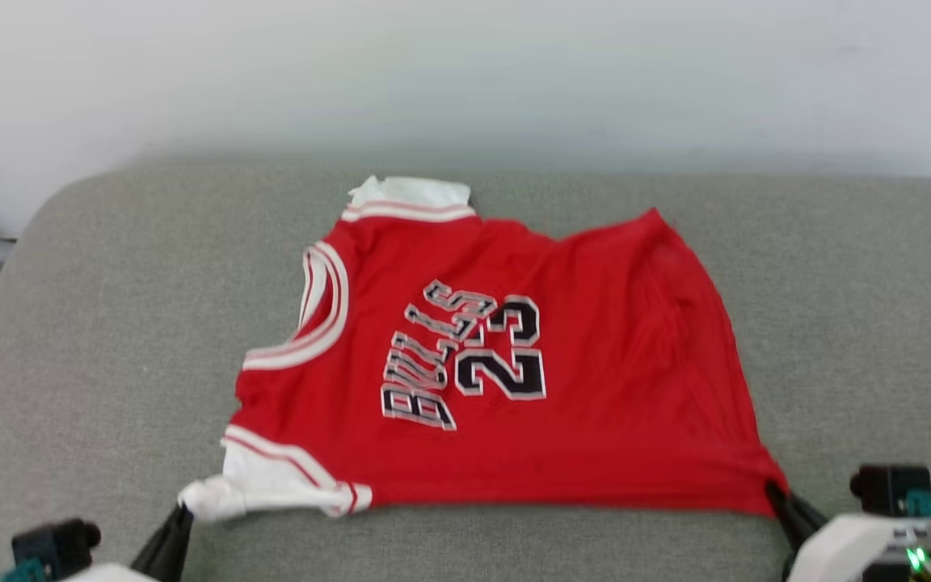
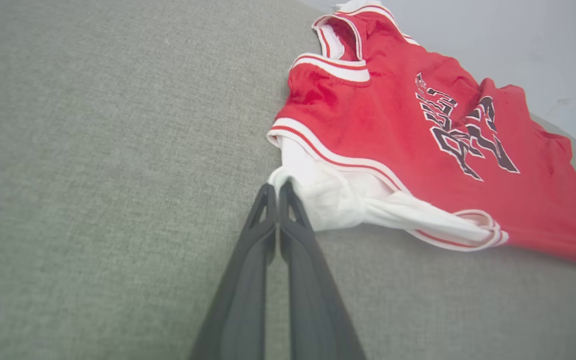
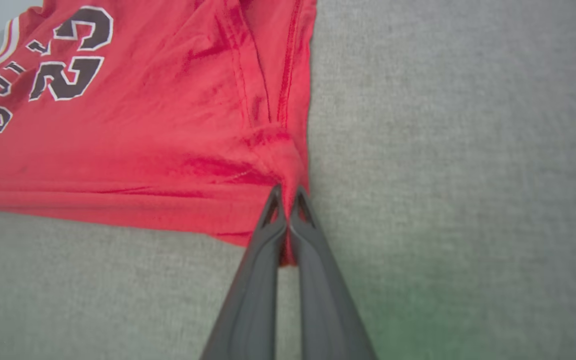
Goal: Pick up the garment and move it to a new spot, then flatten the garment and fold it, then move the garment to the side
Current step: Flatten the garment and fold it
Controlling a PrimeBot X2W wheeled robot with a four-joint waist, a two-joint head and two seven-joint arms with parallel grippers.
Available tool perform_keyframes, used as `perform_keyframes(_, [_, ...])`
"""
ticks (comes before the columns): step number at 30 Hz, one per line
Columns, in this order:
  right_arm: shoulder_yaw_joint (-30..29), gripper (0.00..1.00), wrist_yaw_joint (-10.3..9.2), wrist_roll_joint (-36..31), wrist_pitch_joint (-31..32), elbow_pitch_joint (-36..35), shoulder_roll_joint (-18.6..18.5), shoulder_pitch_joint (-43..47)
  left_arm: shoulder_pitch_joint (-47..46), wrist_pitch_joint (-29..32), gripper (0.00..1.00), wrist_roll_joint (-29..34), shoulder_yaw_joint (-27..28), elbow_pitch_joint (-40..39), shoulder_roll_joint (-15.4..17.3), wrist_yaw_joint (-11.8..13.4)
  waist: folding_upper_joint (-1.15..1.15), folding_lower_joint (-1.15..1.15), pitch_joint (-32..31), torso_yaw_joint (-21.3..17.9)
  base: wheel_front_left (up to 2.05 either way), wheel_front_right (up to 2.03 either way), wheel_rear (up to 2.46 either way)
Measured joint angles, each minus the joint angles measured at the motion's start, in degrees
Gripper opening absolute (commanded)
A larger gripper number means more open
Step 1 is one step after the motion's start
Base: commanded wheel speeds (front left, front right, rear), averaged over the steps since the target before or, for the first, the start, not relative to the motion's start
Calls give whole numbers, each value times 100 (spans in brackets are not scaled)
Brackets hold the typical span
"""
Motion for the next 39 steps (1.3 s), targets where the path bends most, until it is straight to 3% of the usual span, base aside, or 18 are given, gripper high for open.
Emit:
perform_keyframes(11, [-890,0,-2,-475,821,-1900,492,1990,1411,134,0,-205,32,-1214,218,676,0,0,-393,42,0,0,0])
perform_keyframes(18, [-1203,0,-10,-698,1182,-2696,740,2258,1207,386,0,-118,13,-1723,408,775,0,1,-312,147,0,0,0])
perform_keyframes(27, [-1050,0,-12,-1029,1323,-3019,731,1249,-236,686,0,176,-137,-1486,378,390,0,3,167,93,0,0,0])
perform_keyframes(39, [-766,0,-12,-1121,1137,-2121,620,-138,-1707,721,0,345,-305,-269,58,-274,0,3,1050,-12,0,0,0])
